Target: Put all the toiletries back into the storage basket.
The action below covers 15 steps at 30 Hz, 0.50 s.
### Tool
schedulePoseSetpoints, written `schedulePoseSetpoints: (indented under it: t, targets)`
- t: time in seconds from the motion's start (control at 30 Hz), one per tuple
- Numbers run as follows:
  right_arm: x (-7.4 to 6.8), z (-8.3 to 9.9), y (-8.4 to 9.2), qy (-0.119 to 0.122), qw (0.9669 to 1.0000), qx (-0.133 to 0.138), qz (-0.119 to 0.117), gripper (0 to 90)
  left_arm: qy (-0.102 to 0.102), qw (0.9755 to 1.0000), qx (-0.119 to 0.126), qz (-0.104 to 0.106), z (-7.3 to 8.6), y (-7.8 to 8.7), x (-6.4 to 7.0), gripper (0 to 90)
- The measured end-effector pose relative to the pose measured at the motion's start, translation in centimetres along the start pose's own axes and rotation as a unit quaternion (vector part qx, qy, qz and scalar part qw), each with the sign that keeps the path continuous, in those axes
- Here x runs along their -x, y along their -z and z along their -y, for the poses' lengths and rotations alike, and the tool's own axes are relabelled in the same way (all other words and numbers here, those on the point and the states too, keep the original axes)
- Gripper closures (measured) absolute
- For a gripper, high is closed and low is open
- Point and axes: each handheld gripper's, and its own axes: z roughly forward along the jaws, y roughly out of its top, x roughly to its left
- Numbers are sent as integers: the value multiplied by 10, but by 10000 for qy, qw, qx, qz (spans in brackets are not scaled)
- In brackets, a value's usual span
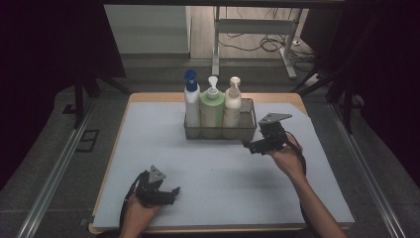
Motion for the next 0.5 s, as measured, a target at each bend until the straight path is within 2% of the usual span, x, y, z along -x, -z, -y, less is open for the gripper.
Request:
schedulePoseSetpoints:
  t: [0.5]
  targets:
    - [-8, 23, 24, 144, 9999, 3, 1, 13, 2, 10000, -3, -3, 0, 0, 0, 122]
